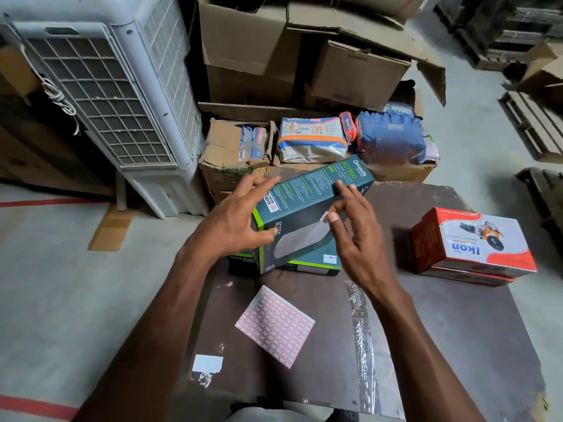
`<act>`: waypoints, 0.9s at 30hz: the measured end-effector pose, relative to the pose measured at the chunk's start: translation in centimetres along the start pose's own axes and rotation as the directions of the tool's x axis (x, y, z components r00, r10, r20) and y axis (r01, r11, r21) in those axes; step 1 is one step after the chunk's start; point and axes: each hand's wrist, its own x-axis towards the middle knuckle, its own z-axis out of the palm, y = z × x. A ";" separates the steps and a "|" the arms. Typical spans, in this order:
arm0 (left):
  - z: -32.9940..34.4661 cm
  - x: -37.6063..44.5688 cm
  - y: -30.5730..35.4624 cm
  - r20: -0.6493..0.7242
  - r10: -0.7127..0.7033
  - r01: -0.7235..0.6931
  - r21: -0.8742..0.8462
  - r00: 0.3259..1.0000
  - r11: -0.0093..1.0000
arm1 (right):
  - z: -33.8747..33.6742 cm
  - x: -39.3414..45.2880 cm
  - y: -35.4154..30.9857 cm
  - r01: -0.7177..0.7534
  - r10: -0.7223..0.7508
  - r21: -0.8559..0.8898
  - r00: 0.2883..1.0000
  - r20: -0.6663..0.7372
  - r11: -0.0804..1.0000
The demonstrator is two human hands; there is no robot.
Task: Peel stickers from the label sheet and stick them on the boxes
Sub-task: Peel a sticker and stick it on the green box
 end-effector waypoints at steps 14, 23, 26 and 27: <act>1.4 0.1 4.5 -0.127 0.009 0.011 0.158 0.992 0.987 | -1.6 -0.6 -0.7 0.010 0.002 0.054 0.978 -0.211 0.999; 2.2 -2.0 5.5 -0.102 0.039 -0.020 0.189 0.994 0.982 | -1.5 0.9 -0.5 0.076 -0.067 0.022 0.956 -0.285 0.997; 2.6 -2.7 5.6 -0.142 0.068 -0.037 0.211 0.987 0.977 | -1.0 1.3 -0.8 0.129 -0.145 -0.081 0.957 -0.252 0.988; 2.7 -2.8 5.6 -0.149 0.077 -0.043 0.215 0.986 0.976 | -0.8 1.4 -0.9 0.142 -0.166 -0.115 0.958 -0.234 0.983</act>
